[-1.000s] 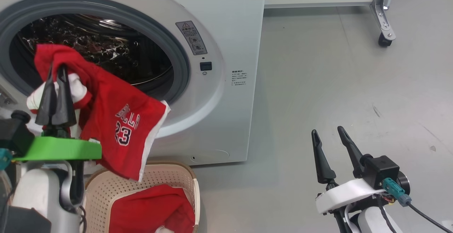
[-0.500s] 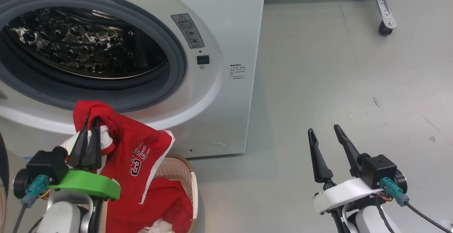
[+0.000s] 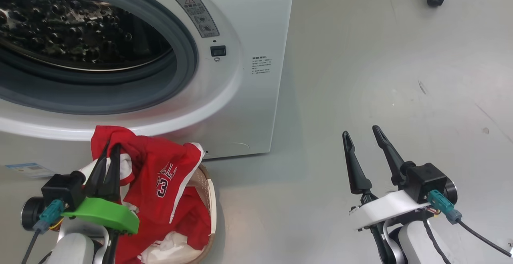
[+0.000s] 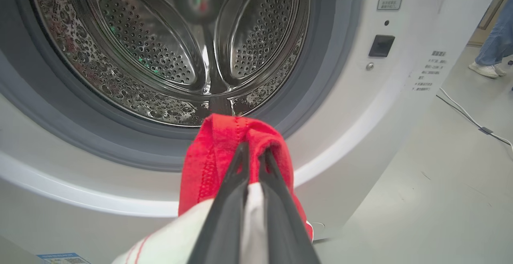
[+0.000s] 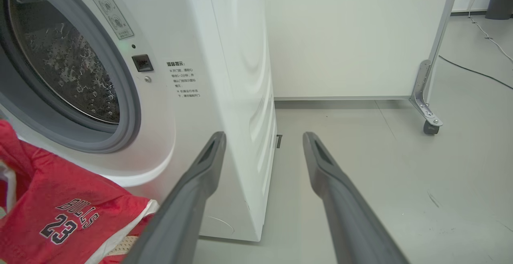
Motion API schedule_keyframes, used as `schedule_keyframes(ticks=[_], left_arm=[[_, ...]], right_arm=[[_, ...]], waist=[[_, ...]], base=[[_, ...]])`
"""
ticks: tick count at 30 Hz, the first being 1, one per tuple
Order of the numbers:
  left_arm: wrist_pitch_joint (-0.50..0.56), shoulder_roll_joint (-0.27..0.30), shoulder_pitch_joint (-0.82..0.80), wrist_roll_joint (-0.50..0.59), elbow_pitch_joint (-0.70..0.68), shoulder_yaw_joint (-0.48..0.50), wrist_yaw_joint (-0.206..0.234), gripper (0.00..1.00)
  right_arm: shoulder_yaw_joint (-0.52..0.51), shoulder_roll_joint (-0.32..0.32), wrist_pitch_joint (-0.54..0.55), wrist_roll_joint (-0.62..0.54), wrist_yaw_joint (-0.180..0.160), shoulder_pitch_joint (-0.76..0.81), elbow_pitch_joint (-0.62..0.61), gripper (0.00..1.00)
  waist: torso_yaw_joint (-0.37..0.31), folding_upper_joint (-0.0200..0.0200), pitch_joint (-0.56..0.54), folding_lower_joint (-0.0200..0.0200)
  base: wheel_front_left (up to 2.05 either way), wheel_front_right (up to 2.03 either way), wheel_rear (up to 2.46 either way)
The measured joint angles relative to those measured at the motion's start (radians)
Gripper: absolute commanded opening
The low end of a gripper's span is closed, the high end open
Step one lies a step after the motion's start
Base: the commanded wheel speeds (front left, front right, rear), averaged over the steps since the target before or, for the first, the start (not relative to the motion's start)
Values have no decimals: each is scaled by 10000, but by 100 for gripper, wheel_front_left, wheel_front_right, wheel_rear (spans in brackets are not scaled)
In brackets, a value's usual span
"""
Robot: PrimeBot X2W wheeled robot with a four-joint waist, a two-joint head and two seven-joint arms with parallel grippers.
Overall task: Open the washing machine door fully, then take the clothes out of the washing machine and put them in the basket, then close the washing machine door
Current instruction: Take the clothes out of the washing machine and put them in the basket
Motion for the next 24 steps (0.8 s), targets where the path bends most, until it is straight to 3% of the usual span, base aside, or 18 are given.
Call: schedule_keyframes(ticks=[24], left_arm=[[708,326,-932,-77,2658,-886,0,0]], right_arm=[[253,-6,0,-54,-205,-836,-203,100]], waist=[[-547,0,1650,0]], base=[[0,0,0]])
